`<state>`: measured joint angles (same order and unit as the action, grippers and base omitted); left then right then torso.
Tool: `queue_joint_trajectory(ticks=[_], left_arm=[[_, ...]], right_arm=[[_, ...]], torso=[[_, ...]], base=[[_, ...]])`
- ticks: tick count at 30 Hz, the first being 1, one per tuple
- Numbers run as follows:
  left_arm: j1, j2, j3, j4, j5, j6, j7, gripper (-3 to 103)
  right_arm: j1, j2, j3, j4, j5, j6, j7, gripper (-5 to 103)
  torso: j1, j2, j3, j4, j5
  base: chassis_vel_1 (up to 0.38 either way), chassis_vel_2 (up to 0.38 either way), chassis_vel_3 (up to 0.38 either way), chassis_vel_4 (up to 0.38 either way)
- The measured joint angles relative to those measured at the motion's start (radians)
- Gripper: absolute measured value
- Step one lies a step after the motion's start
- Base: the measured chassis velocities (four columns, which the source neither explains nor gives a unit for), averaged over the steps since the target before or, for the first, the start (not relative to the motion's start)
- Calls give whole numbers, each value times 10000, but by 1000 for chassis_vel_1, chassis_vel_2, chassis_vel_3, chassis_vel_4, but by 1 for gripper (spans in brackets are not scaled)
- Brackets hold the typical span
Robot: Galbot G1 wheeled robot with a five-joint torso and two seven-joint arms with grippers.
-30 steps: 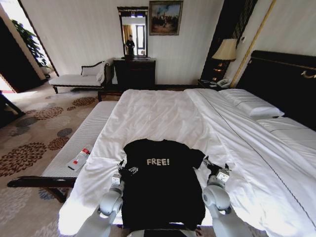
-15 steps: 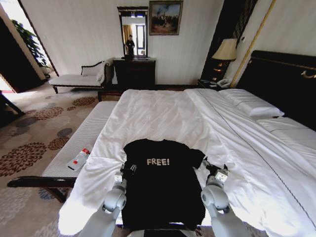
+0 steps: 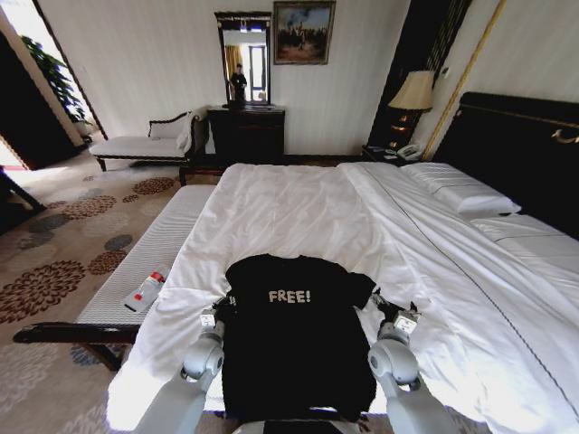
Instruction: Fold the clothes on the bed.
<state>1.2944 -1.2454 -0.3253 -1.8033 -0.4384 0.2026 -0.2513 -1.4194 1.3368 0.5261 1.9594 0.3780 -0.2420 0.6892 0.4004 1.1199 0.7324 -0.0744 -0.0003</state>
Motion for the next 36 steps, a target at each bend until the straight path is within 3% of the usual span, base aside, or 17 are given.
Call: queue_joint_trajectory(ticks=[12,23,25,27,30,31,32,36], left_arm=[[678,319,-950,-334,-337,-341,86,0],[544,299,-1563,404,-567,-651,141,-3],[449,250,-1570,648,-605,-865,47,1],[364,126,-1603,1012,-686,-1277,-27,12],[411,69,-1692,1022,-810,-1460,-39,23],[457,62,-1742,966,-869,-1488,-41,23],[632,57,-1931,668,-1033,-1514,-37,33],[1027,76,-2514,-175,-1499,-1527,23,44]], right_arm=[[-60,23,-30,177,-33,4,3,100],[-211,19,2,342,-105,29,2,100],[-227,27,2,387,-107,30,3,100],[-263,31,1,416,-110,34,2,100],[-287,30,13,445,-111,44,4,100],[-294,27,23,456,-110,47,6,100],[-306,17,49,478,-87,49,16,100],[-290,-14,97,494,72,53,40,100]], torso=[[0,0,0,2,1],[0,0,0,0,1],[0,0,0,2,1],[0,0,0,1,0],[0,0,-1,0,0],[0,0,0,0,0],[0,0,0,0,0],[0,0,-1,1,0]], base=[[0,0,0,0],[0,0,0,0],[0,0,0,0],[0,0,0,0],[0,0,0,0],[0,0,0,0],[0,0,0,0],[0,0,0,0]])
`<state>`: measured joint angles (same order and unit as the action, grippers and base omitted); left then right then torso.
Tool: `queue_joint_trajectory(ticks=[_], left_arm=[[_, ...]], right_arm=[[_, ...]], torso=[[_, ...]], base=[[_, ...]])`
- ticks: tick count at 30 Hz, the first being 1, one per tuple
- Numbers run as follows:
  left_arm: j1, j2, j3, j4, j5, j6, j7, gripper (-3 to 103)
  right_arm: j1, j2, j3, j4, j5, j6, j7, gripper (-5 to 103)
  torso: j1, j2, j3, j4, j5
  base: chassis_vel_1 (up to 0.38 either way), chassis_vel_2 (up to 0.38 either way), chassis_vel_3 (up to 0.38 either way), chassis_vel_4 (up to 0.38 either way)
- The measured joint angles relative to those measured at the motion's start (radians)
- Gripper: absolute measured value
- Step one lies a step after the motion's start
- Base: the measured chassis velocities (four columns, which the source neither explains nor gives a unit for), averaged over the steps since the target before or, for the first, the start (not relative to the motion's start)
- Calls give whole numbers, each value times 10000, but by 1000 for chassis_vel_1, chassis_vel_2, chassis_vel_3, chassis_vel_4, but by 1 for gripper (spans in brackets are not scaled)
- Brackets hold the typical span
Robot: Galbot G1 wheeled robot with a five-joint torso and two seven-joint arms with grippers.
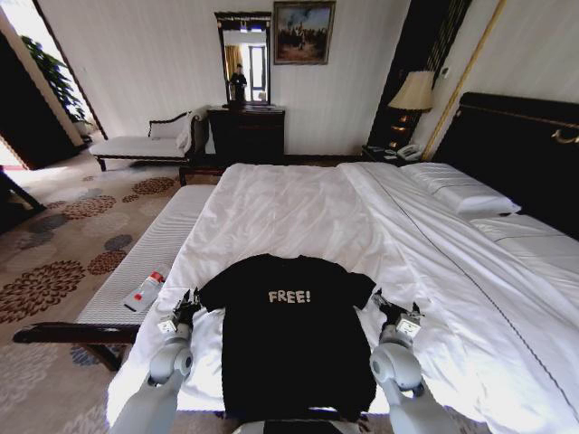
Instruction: Fold the clothes on the bed.
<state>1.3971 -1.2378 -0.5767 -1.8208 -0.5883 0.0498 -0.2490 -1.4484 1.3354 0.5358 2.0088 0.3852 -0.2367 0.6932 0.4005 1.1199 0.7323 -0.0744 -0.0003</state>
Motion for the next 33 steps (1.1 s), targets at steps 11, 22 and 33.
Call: queue_joint_trajectory(ticks=[11,22,33], left_arm=[[774,477,-2535,-4818,-4201,1013,-640,88],[1639,369,-4579,-5022,-4970,1169,-173,100],[2474,119,-4284,-4412,-4109,856,736,100]], right_arm=[[821,-325,62,-257,3466,575,-484,100],[1476,-420,182,-765,6794,781,-932,100],[2485,-727,363,-3370,7264,2383,-2506,100]], torso=[[0,1,0,0,5],[0,2,0,3,-1],[0,2,0,1,3]], base=[[0,0,0,0],[0,0,0,0],[0,0,0,0]])
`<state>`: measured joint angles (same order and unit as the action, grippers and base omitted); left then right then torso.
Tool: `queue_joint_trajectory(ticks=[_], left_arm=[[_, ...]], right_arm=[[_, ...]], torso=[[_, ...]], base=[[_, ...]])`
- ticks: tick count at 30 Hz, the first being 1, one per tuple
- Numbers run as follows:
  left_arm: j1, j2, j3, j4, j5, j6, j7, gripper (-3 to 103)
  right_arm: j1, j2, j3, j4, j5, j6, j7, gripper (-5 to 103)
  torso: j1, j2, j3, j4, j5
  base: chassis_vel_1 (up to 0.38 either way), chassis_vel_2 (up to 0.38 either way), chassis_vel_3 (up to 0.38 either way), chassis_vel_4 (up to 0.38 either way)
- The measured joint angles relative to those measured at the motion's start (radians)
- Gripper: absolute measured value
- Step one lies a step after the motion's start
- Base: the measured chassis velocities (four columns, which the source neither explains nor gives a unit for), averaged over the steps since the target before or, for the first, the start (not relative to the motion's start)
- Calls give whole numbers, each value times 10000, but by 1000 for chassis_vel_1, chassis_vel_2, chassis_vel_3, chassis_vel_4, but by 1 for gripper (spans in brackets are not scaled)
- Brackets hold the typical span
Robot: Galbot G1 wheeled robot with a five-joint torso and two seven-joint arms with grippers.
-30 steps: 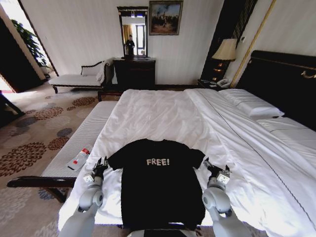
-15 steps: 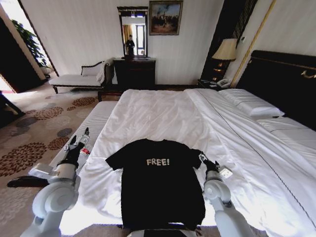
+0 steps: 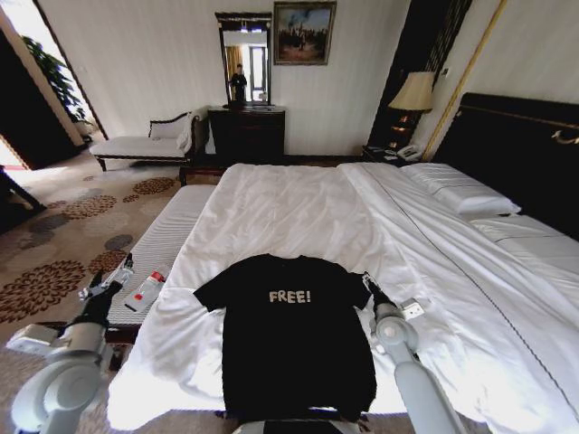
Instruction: Fold the clothes on the bed.
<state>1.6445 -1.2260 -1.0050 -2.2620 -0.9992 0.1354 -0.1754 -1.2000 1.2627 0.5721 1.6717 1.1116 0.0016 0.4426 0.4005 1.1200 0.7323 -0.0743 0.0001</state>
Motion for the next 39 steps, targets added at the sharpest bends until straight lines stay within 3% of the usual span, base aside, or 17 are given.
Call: queue_joint_trajectory(ticks=[1,5,6,9,15,21,25,27,33,39], left_arm=[[0,0,0,0,0,0,0,100],[-107,42,149,-218,47,1,-120,100],[-107,42,149,-218,47,1,-120,100],[-102,27,221,-346,53,7,-180,100],[-10,-27,311,-351,173,-3,-196,100],[-3,-31,309,-313,180,-27,-211,100],[0,-47,327,-304,180,-34,-226,100],[4,-48,330,-297,180,-36,-227,100],[59,-76,381,-258,199,-70,-230,100],[63,-103,421,-227,229,-91,-226,100]], right_arm=[[0,0,0,0,0,0,0,100],[337,-115,1,-1476,341,874,-1716,100],[337,-115,1,-1476,341,874,-1716,100],[679,-95,-7,-2591,759,1377,-2825,100],[932,97,21,-3094,1790,1767,-4048,103],[982,244,23,-3032,1951,1816,-4211,93],[947,314,17,-3024,1842,1814,-4082,71],[939,320,20,-3022,1828,1813,-4064,71],[828,330,83,-2884,1759,1793,-3914,44],[776,332,97,-2846,1719,1771,-3888,28]], torso=[[0,0,0,0,0],[1,-1,0,-1,0],[1,-1,0,-1,0],[0,-2,0,-2,0],[1,-2,0,0,-2],[0,-1,0,1,-3],[0,-3,0,0,-2],[0,-2,0,-1,-2],[0,-1,0,0,-3],[0,-2,0,0,-2]], base=[[0,0,0,0],[0,0,0,0],[0,0,0,0],[0,0,0,0],[0,0,0,0],[0,0,0,0],[0,0,0,0],[0,0,0,0],[0,0,0,0],[0,0,0,0]])
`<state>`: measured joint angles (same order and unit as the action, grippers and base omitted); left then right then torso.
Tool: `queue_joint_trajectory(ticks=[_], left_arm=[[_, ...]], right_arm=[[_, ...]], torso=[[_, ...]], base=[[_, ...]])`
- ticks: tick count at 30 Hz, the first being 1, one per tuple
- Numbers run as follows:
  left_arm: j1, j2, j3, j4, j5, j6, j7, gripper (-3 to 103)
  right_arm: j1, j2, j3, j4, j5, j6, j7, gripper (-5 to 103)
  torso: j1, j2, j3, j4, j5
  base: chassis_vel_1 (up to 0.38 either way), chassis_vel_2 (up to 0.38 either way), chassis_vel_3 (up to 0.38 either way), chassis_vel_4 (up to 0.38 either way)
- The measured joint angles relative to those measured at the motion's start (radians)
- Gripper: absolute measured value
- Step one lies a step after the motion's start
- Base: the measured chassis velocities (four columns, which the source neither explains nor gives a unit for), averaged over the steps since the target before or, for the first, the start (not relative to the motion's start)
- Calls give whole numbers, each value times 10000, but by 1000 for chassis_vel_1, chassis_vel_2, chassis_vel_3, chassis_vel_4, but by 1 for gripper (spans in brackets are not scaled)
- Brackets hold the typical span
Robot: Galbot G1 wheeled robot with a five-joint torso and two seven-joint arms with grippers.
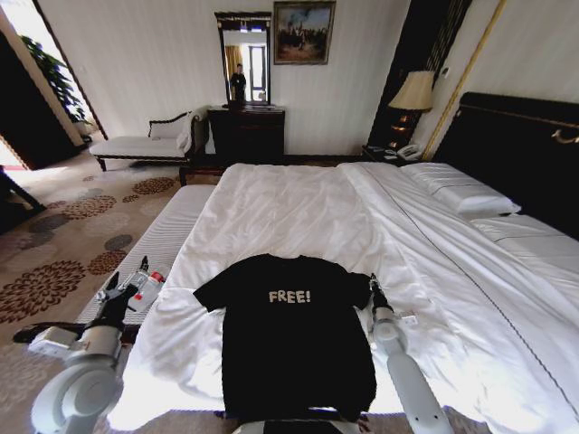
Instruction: Fold the clothes on the bed.
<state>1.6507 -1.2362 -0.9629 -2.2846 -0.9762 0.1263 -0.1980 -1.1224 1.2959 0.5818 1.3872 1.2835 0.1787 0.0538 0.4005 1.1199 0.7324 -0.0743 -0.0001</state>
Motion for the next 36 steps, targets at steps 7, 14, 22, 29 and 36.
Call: queue_joint_trajectory(ticks=[7,14,22,29,36], left_arm=[[12,-2,81,46,111,-25,10,100],[-20,2,240,69,271,-44,16,100],[-81,36,309,89,322,-44,15,100],[-103,60,325,106,346,-45,7,100],[-81,42,410,244,500,-77,6,100]], right_arm=[[-16,52,17,-6,-187,-2,14,1],[-48,-54,45,167,-312,35,56,0],[-191,-179,41,591,-398,32,92,0],[-499,-280,-414,1640,-1151,-1,-305,0],[-422,-144,-1423,2370,-1617,-170,-717,0]], torso=[[0,0,0,0,0],[0,0,0,0,0],[0,0,0,-1,0],[0,0,0,0,0],[-1,1,-1,0,-2]], base=[[0,0,0,0],[0,0,0,0],[0,0,0,0],[0,0,0,0],[0,0,0,0]])
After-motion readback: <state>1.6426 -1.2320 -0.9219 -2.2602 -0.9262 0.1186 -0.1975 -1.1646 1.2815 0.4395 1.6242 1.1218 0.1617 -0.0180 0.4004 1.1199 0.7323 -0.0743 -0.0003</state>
